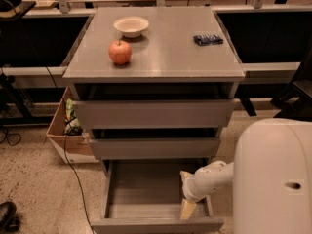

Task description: Close bottom drawer

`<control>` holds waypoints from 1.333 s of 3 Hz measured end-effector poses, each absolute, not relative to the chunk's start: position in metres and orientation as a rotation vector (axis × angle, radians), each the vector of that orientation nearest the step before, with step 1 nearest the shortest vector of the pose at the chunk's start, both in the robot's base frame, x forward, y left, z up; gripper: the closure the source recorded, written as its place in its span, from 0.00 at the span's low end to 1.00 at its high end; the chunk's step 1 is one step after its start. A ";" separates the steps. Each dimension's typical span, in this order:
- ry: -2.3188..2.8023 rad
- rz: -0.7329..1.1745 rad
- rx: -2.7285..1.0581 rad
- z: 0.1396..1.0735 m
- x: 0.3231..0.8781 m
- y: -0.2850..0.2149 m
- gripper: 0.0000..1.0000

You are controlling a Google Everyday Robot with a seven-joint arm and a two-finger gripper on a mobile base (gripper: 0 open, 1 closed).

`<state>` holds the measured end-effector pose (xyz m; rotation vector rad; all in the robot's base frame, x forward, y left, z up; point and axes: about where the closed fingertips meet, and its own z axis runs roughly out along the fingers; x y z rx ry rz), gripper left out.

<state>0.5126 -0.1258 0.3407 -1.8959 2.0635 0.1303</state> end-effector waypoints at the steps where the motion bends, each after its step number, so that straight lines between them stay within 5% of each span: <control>1: 2.120 0.162 -1.888 0.293 0.509 -0.124 0.00; 4: 2.156 0.224 -1.757 0.198 0.486 -0.124 0.00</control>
Offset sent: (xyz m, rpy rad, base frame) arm -0.0192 0.0012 -0.1351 0.0265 0.0910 -0.0954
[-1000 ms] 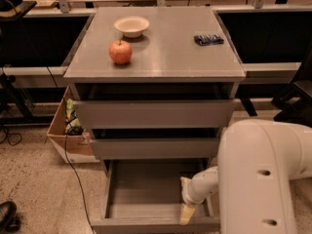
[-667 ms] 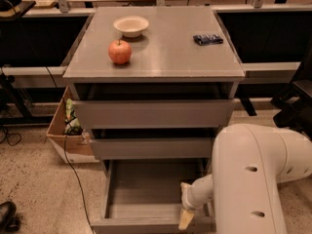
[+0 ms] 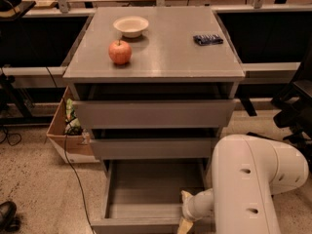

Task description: Close bottom drawer

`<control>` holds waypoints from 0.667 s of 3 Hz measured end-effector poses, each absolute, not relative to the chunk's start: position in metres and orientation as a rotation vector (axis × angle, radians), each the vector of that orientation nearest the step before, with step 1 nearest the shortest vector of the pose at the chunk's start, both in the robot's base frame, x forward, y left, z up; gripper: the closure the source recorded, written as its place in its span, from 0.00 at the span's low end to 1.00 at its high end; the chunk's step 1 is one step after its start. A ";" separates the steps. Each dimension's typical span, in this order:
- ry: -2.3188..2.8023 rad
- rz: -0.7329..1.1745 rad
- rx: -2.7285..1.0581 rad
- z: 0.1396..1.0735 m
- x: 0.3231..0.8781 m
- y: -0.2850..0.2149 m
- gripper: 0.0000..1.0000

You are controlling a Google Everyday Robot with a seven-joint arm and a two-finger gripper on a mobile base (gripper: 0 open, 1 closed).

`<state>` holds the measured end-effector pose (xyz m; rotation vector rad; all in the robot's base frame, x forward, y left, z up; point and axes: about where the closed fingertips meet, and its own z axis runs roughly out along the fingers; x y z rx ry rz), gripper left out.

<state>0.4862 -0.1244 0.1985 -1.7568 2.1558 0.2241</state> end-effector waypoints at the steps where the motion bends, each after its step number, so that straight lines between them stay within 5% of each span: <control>1: 2.124 0.229 -1.738 0.187 0.485 -0.122 0.00; 2: 2.053 0.224 -1.756 0.184 0.503 -0.107 0.23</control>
Offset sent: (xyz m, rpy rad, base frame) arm 0.0317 0.0208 -0.0199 0.0696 -0.0921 0.0585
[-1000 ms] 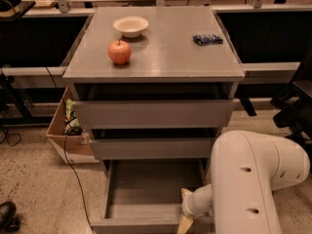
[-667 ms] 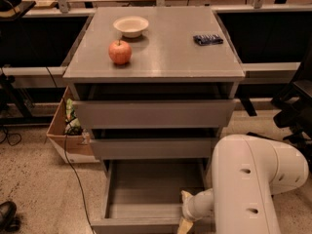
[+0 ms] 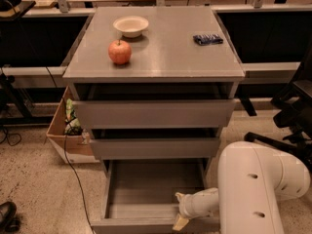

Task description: Close bottom drawer

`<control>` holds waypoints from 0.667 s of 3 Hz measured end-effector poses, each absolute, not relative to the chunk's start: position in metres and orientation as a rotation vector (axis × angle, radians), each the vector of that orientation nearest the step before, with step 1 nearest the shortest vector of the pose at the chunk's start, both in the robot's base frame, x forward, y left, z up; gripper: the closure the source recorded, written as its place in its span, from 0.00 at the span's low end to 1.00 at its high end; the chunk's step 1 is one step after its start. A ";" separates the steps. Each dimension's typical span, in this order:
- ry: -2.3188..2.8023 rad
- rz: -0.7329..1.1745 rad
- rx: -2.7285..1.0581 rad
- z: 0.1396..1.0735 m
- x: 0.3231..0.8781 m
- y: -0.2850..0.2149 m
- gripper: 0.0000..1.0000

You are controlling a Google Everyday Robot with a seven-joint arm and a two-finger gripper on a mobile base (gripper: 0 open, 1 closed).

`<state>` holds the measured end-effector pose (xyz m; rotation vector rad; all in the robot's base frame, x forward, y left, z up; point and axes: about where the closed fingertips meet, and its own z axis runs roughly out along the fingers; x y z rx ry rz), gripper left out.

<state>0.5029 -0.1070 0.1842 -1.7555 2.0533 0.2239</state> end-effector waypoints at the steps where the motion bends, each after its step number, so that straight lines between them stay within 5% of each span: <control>1: 1.998 0.209 -1.776 0.190 0.521 -0.096 0.47; 2: 1.964 0.202 -1.794 0.195 0.531 -0.088 0.70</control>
Offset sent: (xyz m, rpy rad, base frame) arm 0.0701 0.0370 0.0266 0.0222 -0.1180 0.1314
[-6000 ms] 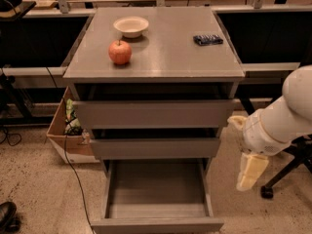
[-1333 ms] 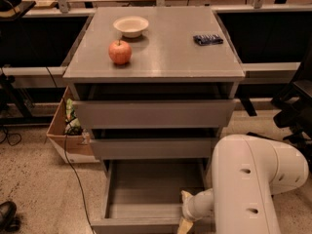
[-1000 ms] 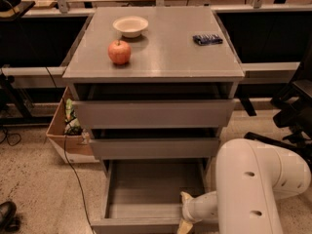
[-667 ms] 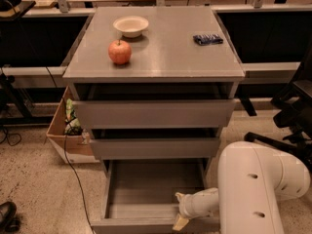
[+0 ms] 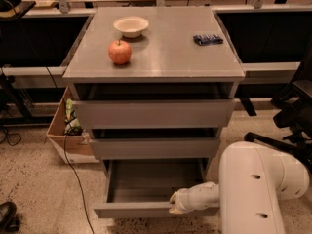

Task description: Close bottom drawer

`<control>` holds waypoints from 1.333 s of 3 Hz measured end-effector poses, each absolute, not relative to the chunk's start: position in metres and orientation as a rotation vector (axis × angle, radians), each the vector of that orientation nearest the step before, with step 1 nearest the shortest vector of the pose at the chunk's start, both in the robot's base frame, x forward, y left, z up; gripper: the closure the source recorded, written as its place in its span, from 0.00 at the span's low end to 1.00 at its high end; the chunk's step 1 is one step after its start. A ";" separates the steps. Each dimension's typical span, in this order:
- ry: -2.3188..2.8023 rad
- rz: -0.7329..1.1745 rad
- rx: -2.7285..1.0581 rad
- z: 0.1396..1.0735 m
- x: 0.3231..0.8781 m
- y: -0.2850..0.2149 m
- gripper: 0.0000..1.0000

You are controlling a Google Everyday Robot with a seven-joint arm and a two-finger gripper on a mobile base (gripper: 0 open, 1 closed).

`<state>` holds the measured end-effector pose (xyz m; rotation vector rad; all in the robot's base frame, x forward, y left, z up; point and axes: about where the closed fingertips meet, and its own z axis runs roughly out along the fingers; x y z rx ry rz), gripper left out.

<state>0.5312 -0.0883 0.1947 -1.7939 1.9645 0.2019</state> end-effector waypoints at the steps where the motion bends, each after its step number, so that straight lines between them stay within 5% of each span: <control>1: 1.910 0.189 -1.823 0.201 0.546 -0.076 0.79; 4: 1.781 0.147 -1.879 0.237 0.557 -0.062 0.03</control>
Offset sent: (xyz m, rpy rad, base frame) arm 0.0570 0.0375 0.0324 0.0102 -0.1101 0.1425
